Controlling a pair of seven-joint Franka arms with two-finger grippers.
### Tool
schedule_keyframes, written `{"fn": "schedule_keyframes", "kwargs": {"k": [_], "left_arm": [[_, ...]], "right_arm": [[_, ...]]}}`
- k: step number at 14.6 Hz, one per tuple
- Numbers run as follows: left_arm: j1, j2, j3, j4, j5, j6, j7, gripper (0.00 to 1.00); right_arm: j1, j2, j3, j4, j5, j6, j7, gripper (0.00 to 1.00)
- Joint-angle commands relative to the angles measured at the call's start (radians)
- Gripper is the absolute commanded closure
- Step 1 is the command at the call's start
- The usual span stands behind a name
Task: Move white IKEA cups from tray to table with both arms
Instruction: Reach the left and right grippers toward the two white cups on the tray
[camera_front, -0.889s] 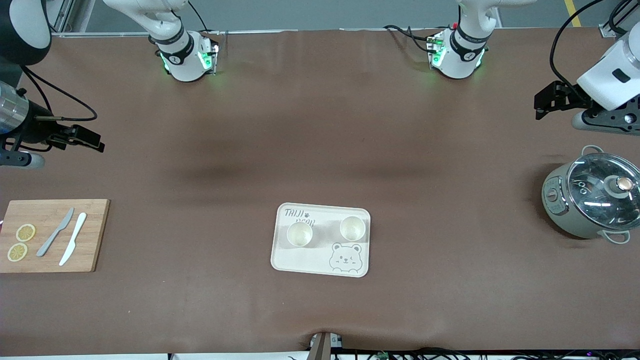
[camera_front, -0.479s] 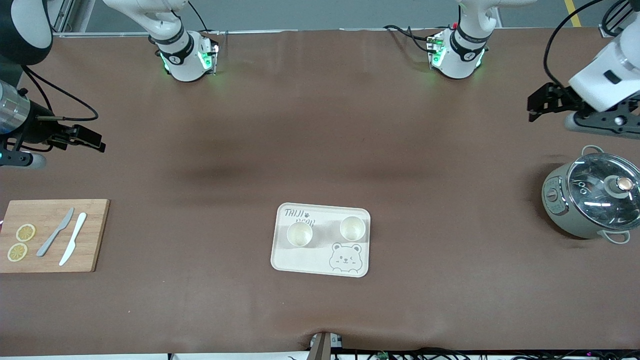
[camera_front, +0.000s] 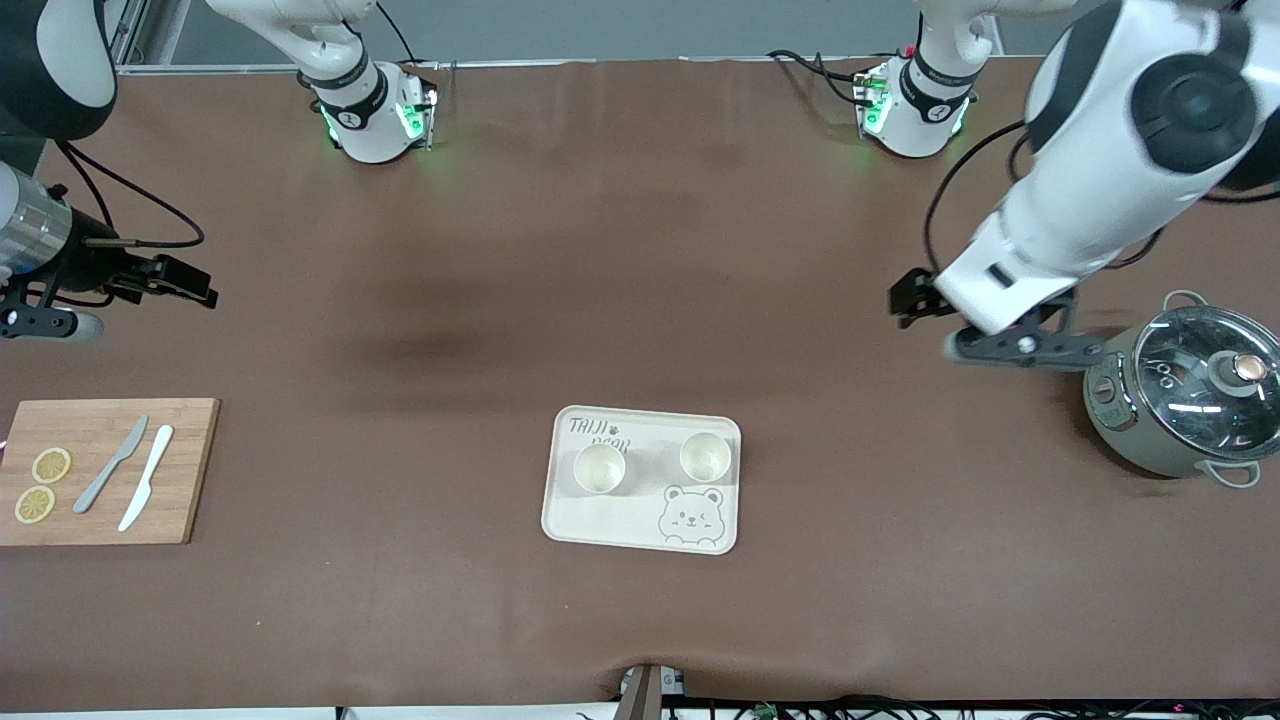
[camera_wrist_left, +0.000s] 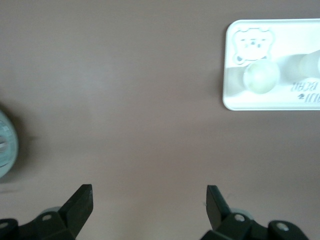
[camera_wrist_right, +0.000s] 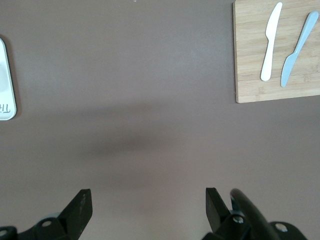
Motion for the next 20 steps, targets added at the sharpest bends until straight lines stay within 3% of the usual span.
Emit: {"fn": "schedule_keyframes", "kwargs": {"k": [1,4,10,14,20], "left_arm": [[-0.044,0.093,0.003,0.086,-0.002,0.046,-0.022,0.0],[-0.129,0.232,0.026,0.167,-0.002,0.082,-0.06,0.0],[-0.216,0.421,0.057,0.171,0.001,0.35,-0.093,0.0],[-0.337,0.483,0.19,0.171,-0.004,0.473,-0.093,0.0],[-0.351,0.547,0.192,0.169,-0.002,0.579,-0.114,0.0]], "right_arm": [[0.028,-0.018,-0.002,-0.018,-0.018,0.016,0.021,0.0],[0.068,0.008,-0.001,-0.005,-0.016,0.042,0.096,0.0],[0.212,0.14,-0.001,0.112,0.004,0.073,0.335,0.0],[0.301,0.24,-0.001,0.158,0.027,0.18,0.51,0.0],[0.451,0.467,-0.001,0.301,0.017,0.3,0.756,0.0]]}}
